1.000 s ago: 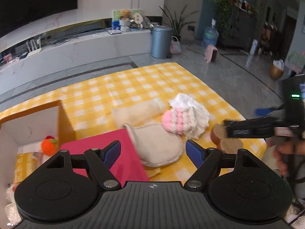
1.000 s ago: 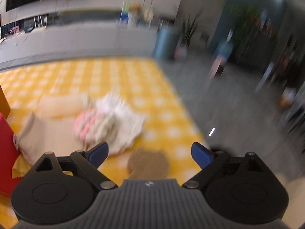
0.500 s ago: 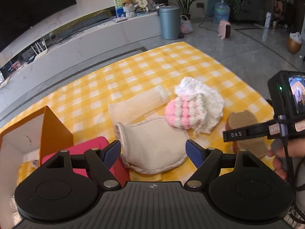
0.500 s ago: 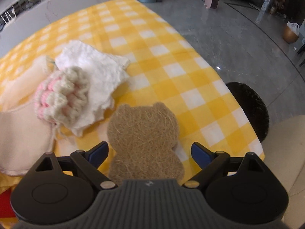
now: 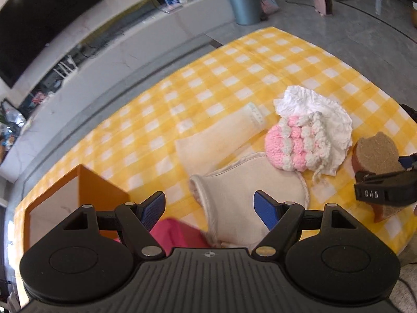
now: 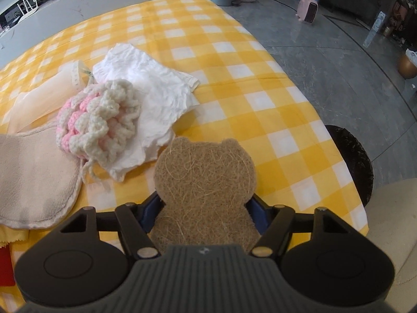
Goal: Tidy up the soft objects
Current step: 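Grasp the cream oval pad's rim with the left gripper while the right holds the bear pad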
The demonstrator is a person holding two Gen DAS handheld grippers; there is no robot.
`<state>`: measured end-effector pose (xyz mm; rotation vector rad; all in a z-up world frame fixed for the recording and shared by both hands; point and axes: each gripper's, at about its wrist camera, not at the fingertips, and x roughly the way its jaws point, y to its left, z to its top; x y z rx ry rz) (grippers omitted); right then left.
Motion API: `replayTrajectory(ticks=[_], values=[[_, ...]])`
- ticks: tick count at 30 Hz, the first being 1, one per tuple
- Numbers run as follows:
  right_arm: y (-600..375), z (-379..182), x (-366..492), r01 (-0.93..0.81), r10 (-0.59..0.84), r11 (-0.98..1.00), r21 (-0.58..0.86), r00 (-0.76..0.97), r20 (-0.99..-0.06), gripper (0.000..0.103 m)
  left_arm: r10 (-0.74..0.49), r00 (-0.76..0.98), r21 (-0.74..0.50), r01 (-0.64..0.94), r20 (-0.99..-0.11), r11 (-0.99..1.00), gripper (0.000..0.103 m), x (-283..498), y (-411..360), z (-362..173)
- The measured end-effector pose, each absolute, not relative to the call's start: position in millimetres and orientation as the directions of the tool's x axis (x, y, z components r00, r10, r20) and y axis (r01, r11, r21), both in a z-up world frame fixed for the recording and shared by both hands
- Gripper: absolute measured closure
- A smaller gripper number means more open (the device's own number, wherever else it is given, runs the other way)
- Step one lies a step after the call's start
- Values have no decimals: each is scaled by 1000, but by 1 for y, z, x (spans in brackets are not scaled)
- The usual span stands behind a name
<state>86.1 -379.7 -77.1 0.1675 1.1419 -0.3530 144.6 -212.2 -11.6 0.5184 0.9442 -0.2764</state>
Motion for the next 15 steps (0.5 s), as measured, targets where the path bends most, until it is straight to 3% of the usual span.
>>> replayTrajectory(ticks=[4, 10, 15], values=[[-376, -76, 86, 344, -185, 938, -49, 375, -908, 34, -6, 481, 282, 524, -877, 804, 13, 166, -227, -23], [-377, -75, 85, 338, -175, 940, -41, 376, -910, 34, 177, 451, 426, 541, -875, 725, 15, 195, -244, -57], [-378, -75, 85, 335, -172, 941, -39, 377, -910, 34, 205, 305, 341, 514, -930, 787, 20, 216, -234, -79]])
